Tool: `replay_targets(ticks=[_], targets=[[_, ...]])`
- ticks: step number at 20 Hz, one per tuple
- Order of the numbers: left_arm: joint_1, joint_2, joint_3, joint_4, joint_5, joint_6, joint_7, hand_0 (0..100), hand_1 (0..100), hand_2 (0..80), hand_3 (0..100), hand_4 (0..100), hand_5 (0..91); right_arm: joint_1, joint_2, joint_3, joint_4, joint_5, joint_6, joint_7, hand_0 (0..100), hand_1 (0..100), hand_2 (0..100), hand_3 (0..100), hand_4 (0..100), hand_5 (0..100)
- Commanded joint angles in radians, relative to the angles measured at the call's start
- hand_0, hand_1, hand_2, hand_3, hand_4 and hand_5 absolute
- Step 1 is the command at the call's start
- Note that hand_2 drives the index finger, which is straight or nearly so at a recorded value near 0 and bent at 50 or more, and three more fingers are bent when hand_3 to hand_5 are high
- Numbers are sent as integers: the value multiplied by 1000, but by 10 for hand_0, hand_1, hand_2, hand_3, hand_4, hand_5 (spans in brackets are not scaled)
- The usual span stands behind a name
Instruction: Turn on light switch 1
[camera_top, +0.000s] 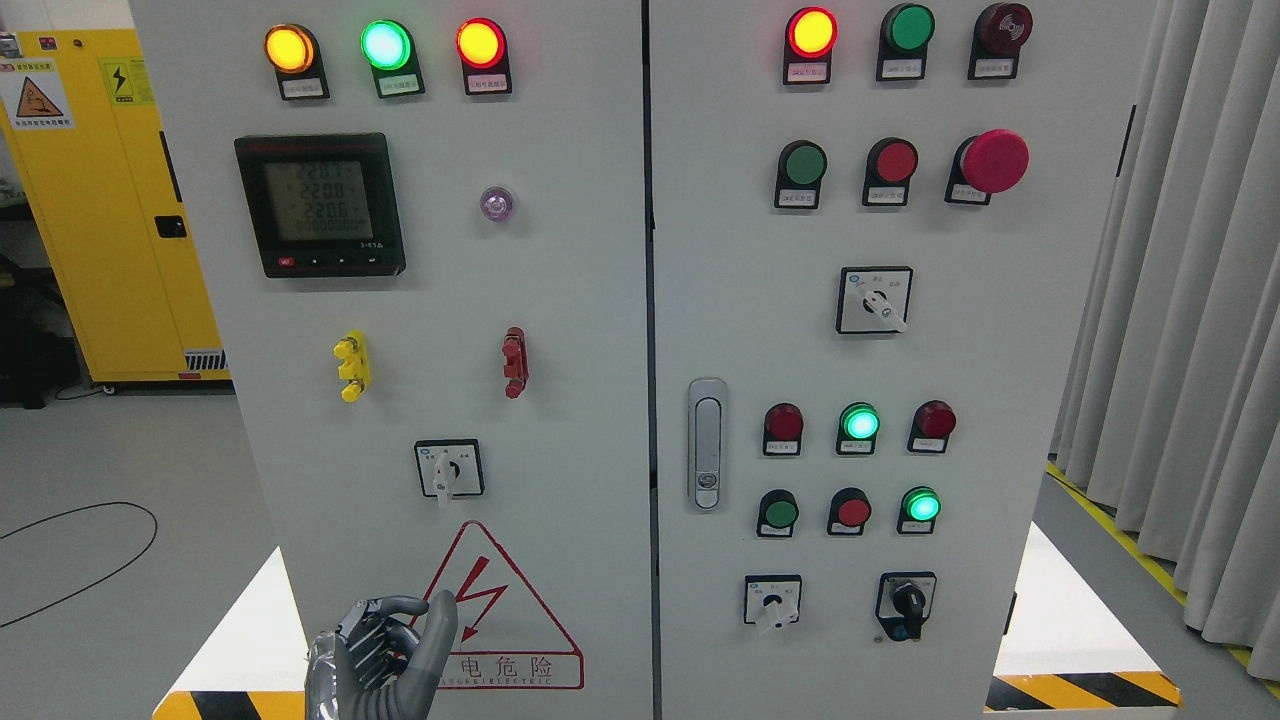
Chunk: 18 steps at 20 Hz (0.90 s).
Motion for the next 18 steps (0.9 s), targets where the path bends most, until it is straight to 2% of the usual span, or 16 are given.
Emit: replay_targets(ticks=[1, 8, 12, 18], targets=[[-46, -24, -18, -28, -37, 17, 8, 187, 674, 559, 893, 842, 769, 0, 0, 0, 0, -1, 0, 0, 0, 500, 40, 0, 0, 0], [-108, -35, -15, -14, -62, 96, 10, 180, 674, 556, 895, 844, 771, 0, 0, 0, 0, 0, 0, 0, 0, 500, 40, 0, 0, 0], [-116, -35, -15, 4, -62, 106, 45, 179, 674, 552, 896, 845, 772, 0, 0, 0, 0, -1, 0, 0, 0, 500, 40, 0, 0, 0], [-148, -39, -13, 15, -86, 122, 48, 173, 675, 544, 895, 846, 772, 0, 0, 0, 0, 0, 0, 0, 0, 500, 40, 0, 0, 0]])
